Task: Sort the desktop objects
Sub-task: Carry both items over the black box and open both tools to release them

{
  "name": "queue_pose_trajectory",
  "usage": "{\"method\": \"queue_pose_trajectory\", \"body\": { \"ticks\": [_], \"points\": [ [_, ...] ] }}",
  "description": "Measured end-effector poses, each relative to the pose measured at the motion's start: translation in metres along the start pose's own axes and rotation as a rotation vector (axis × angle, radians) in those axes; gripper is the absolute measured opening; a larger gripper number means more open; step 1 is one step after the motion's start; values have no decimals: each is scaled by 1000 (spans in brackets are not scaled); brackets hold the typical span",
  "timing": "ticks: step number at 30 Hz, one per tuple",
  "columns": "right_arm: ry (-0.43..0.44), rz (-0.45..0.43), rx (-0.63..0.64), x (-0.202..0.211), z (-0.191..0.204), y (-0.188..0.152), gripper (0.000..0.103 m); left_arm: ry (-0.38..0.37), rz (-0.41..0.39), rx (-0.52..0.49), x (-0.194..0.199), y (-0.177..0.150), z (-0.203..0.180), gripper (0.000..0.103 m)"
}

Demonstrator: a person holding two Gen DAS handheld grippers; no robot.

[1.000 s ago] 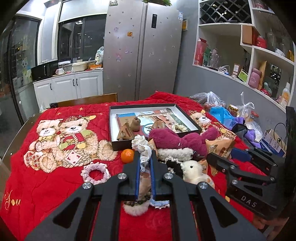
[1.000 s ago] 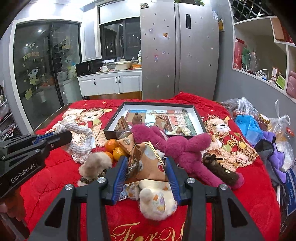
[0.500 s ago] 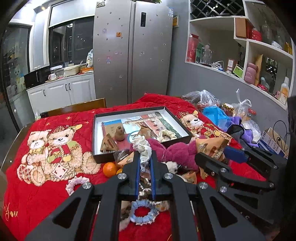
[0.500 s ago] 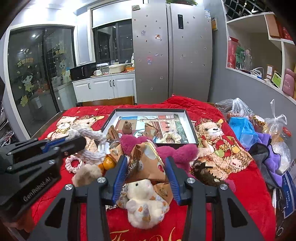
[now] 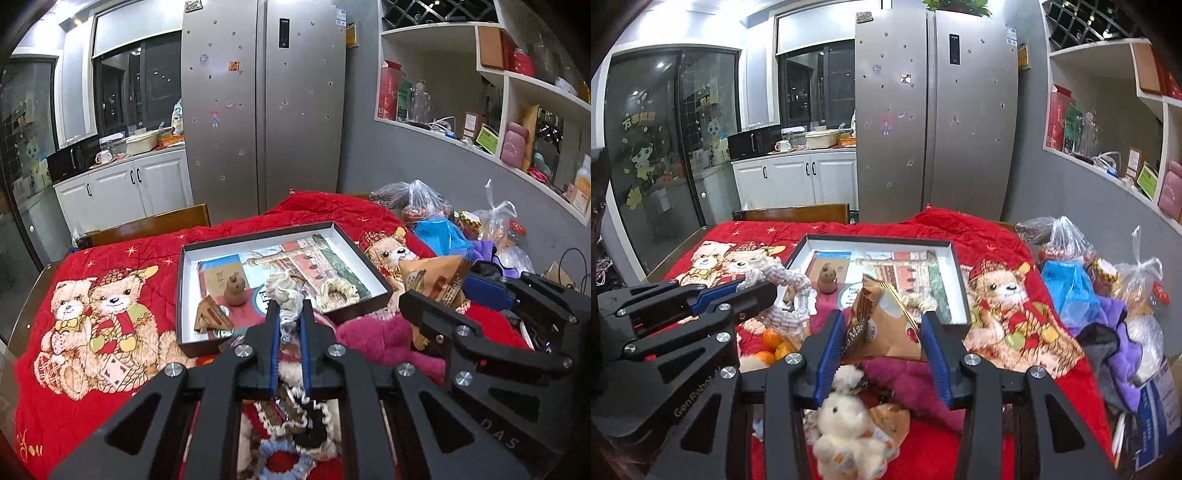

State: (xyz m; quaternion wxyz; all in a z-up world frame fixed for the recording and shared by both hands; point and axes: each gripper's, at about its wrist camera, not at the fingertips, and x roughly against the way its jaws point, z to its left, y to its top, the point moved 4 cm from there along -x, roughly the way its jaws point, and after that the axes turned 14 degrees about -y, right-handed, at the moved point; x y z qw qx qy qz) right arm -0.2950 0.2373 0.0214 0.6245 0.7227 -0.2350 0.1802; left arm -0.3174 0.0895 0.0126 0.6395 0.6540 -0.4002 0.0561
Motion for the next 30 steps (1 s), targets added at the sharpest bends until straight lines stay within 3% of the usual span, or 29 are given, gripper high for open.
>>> {"method": "queue_pose_trajectory", "body": {
  "ticks": [8,20,30],
  "points": [
    [1,3,0,-23,-12,26,44,15,5,18,-27,22,14,10],
    [-3,81,-6,-94,-21,48,44,8,37,37,-91,51,37,10],
    [-3,148,11,-150,-14,50,44,1,100,64,-150,52,60,10]
  ]
}}
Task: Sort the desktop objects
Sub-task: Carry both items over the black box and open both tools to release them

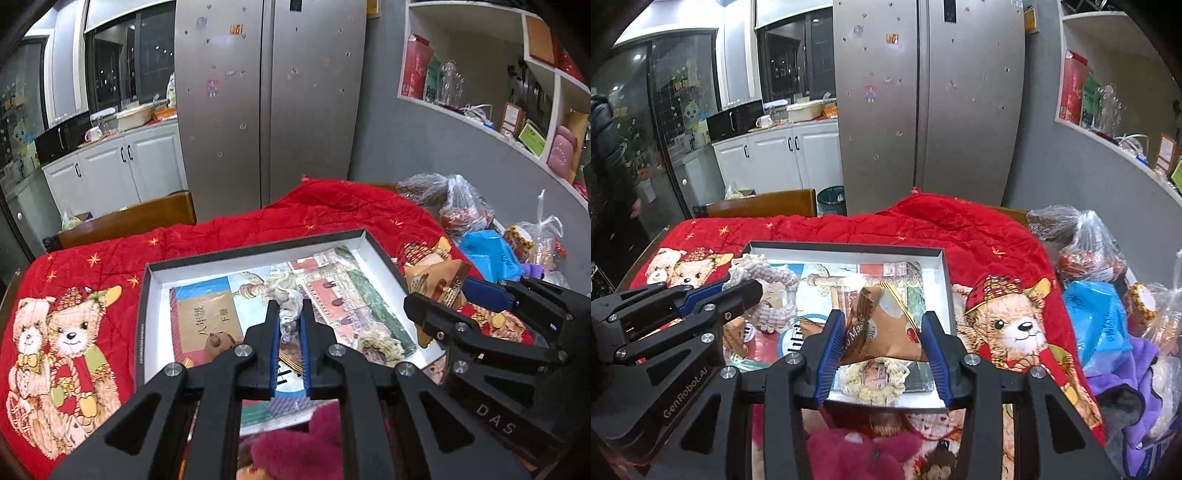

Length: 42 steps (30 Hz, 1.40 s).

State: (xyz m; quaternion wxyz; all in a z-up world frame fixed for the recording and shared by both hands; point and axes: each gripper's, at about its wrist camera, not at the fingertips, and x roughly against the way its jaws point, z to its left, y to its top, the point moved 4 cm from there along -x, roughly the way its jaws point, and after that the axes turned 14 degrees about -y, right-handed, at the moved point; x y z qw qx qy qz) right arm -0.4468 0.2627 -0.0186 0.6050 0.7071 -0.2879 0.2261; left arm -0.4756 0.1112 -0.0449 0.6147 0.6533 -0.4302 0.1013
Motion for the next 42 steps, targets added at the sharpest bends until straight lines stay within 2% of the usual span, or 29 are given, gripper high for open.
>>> {"method": "queue_pose_trajectory", "body": {
  "ticks": [7,16,42],
  "points": [
    [0,88,13,-44,6,-9,44,10,60,13,-37,-14,16,10],
    [-23,145,16,-79,8,-18,44,31,86,9,-57,-22,26,10],
    [-41,161,32,-84,10,-20,44,23,120,-16,-67,-28,20,10]
  ]
}}
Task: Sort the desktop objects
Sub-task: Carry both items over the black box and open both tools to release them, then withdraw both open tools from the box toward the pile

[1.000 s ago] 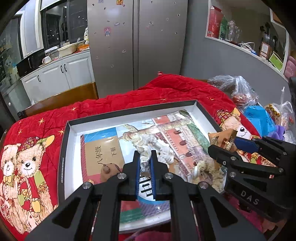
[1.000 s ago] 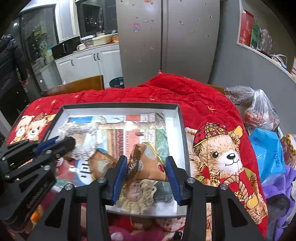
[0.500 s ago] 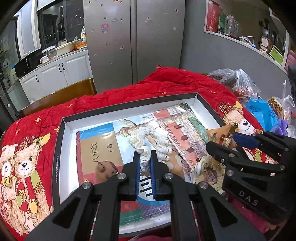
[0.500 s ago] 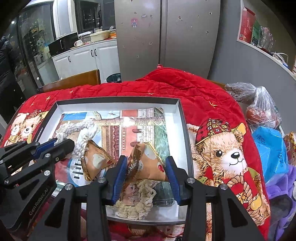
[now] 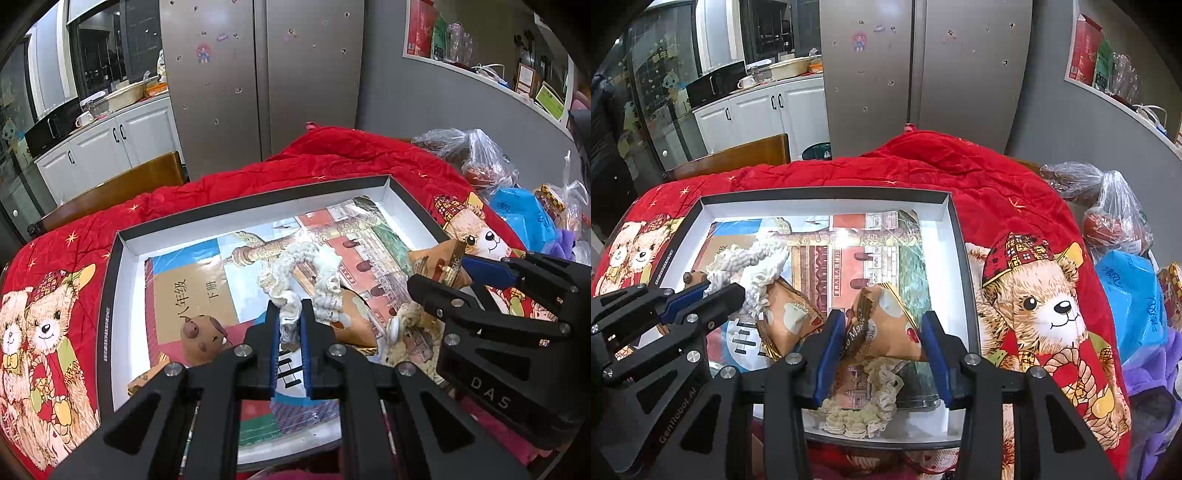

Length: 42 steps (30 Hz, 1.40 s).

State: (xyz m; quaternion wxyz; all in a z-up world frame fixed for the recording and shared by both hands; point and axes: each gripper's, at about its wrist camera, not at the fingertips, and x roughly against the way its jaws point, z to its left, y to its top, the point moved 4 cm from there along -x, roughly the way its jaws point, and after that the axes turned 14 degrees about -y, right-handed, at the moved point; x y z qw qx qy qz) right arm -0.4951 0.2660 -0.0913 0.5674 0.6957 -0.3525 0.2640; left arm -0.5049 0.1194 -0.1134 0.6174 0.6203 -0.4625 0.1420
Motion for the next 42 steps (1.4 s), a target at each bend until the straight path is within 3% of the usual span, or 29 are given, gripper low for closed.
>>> {"method": "queue_pose_trajectory", "body": {
  "ticks": [12,13,17,20,42],
  "points": [
    [-28,2,7,-2,2,-1,46,9,1,-8,1,-1,-2,11],
    [-25,2,5,-2,2,0,46,15,0,-9,1,0,-2,14],
    [-15,-1,-17,0,0,1,56,93,7,2,3,1,5,58],
    [-35,1,-40,0,-6,2,57,84,-21,30,11,4,11,76],
    [-47,-22,-75,10,-12,7,61,81,-49,22,24,8,10,79]
  ]
}}
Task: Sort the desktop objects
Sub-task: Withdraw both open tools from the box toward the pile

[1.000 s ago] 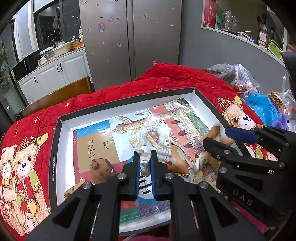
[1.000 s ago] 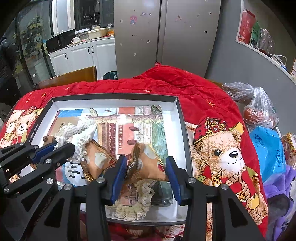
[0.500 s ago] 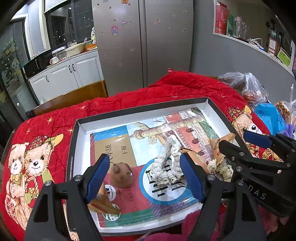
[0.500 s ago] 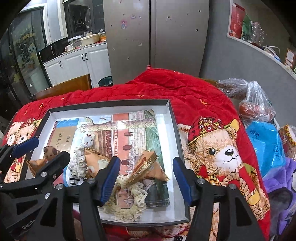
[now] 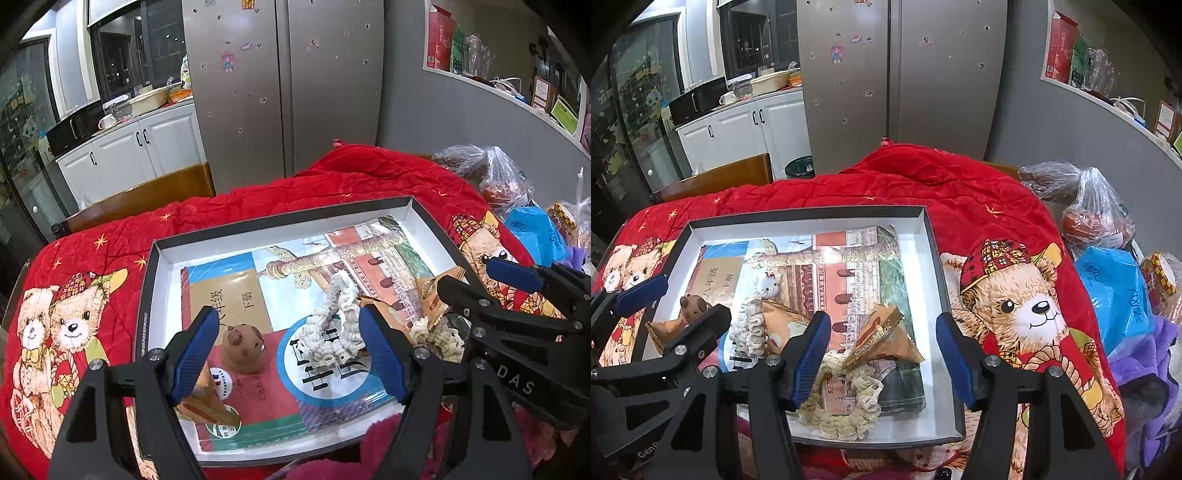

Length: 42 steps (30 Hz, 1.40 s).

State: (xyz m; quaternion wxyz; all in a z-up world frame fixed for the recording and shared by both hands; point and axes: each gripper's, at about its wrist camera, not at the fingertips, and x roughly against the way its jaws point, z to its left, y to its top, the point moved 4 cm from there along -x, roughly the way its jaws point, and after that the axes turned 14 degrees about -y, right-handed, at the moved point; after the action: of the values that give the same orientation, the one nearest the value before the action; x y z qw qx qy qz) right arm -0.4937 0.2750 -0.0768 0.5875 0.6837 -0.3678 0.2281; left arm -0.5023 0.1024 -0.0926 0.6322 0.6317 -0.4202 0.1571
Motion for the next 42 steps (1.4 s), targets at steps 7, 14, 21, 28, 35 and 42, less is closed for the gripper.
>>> {"method": "queue_pose_trajectory", "body": {
  "ticks": [7,14,21,28,35,42],
  "points": [
    [-1,-28,-5,12,-2,3,61,-4,-34,-6,19,7,-2,79],
    [5,-103,-15,45,-6,13,68,-11,-116,-25,62,20,-2,81],
    [49,-194,-26,91,-12,20,74,-25,-195,-10,106,31,7,86],
    [69,-257,3,122,-6,19,75,-39,-259,1,147,33,14,92],
    [84,-303,18,149,-1,15,75,-92,-313,-4,185,25,0,92],
    [93,-350,13,186,-6,1,75,-76,-345,-25,234,4,-13,95]
  ]
}}
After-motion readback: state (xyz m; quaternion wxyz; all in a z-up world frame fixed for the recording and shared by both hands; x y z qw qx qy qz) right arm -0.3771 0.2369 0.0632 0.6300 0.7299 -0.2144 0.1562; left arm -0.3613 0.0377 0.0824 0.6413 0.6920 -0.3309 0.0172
